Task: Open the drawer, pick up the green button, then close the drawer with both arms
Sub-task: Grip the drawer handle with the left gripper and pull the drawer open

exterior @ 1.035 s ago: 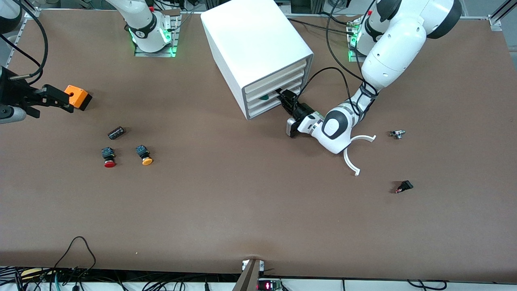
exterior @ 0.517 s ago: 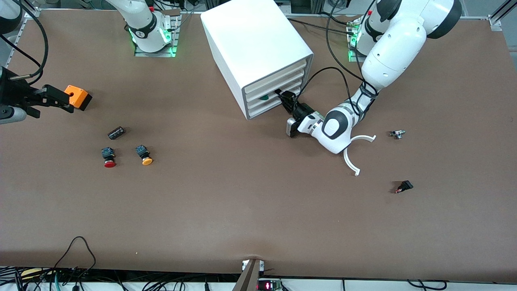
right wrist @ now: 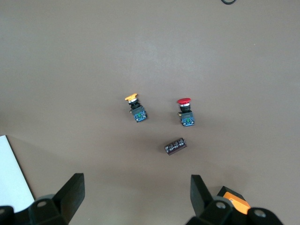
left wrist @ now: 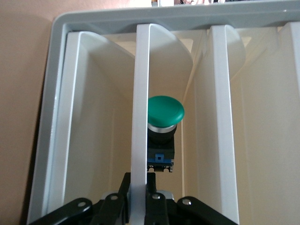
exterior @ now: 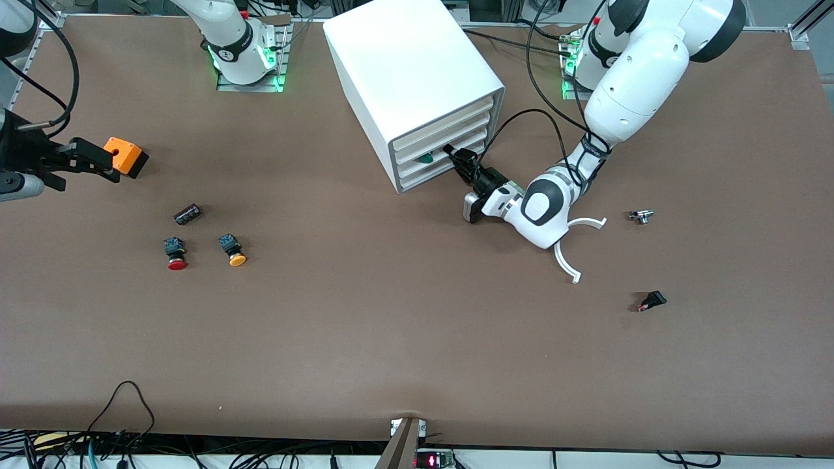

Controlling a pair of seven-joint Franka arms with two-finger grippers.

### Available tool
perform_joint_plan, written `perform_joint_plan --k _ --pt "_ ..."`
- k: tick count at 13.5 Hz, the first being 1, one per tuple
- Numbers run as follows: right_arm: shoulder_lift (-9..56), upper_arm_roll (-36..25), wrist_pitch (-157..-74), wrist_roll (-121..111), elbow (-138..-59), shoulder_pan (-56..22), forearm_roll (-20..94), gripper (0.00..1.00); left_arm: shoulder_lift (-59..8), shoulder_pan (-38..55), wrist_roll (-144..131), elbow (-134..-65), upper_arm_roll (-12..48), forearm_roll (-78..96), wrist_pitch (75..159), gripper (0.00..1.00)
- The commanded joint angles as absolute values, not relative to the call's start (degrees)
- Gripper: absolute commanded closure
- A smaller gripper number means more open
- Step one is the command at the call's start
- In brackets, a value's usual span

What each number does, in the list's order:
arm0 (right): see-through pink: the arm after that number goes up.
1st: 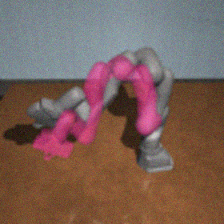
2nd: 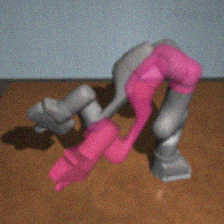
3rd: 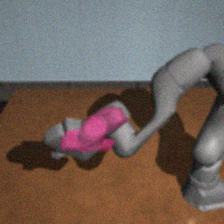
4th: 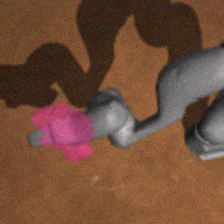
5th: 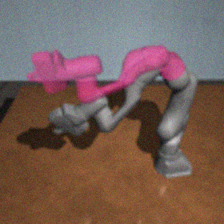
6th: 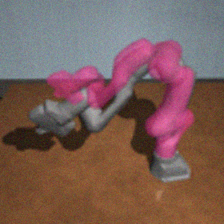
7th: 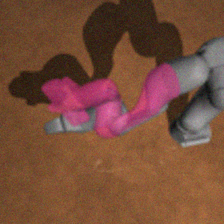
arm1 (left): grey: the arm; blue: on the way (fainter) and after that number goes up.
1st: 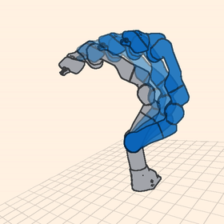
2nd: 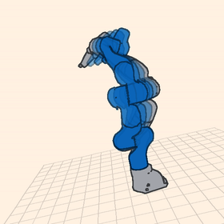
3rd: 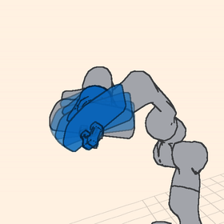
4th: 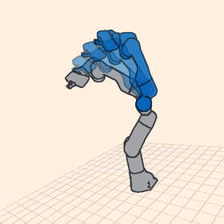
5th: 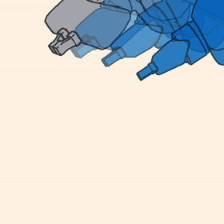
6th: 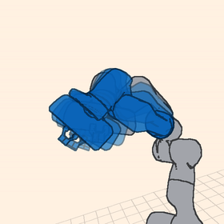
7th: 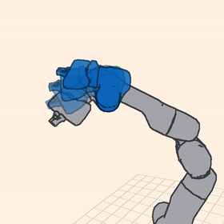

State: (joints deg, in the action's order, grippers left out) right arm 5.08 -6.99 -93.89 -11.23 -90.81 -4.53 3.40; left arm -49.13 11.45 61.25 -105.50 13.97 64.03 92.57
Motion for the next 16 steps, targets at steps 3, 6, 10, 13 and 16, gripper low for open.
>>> perform_joint_plan --k 3,6,10,13,16 --pt "6.1 -6.5 -93.5 -11.2 -89.6 -4.7 2.6 0.0 -48.5 9.9 57.8 -103.4 13.4 67.2 93.0 0.98" --pt "6.1 -6.2 -93.2 -11.4 -89.8 -4.9 1.3 0.0 -48.4 8.0 55.3 -102.2 13.4 67.1 93.0 0.98" --pt "7.3 -5.3 -93.3 -14.1 -90.3 -7.4 1.1 0.0 -48.5 6.9 52.2 -100.4 12.9 66.8 93.0 0.97" --pt "7.3 -5.2 -93.0 -14.9 -90.6 -7.8 1.5 0.0 -48.6 5.7 51.2 -99.5 12.8 66.5 93.0 0.96" --pt "7.6 -5.2 -93.2 -15.6 -90.3 -8.7 2.1 0.0 -48.5 5.3 50.9 -99.8 12.8 66.4 92.8 0.01"
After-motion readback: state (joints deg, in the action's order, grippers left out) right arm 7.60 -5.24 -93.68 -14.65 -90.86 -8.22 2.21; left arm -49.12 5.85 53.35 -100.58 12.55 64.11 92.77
